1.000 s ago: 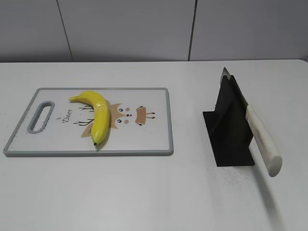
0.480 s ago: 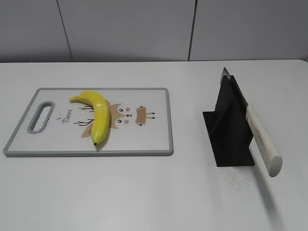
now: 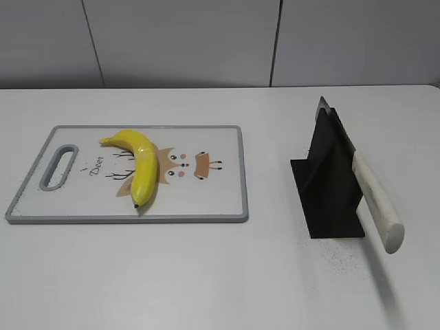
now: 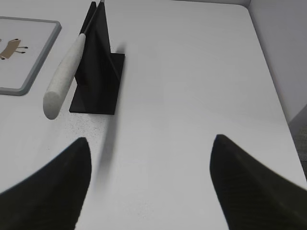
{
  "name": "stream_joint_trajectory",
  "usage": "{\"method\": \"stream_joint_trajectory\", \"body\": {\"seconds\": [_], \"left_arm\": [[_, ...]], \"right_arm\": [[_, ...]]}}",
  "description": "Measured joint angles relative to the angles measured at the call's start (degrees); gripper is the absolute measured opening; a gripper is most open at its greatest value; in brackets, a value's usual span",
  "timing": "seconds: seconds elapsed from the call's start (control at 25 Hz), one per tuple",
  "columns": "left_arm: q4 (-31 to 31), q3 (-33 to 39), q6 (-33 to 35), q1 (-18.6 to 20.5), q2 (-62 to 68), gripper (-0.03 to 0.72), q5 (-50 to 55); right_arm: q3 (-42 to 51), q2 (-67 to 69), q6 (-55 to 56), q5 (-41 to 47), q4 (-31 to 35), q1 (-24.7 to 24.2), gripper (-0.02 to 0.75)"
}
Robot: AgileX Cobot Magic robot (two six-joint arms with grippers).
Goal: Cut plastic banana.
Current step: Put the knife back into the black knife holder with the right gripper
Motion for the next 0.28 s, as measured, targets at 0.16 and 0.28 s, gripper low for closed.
{"method": "stream_joint_trajectory", "body": {"seconds": [0.16,0.28], "left_arm": [[0.00,0.05,0.00,0.00,0.00,0.589,0.00],[0.00,0.05,0.00,0.00,0.00,0.589,0.00]], "right_arm": [[0.00,0.00,0.00,0.00,0.00,0.00,0.585],[0.00,0.00,0.00,0.00,0.00,0.00,0.585]]}}
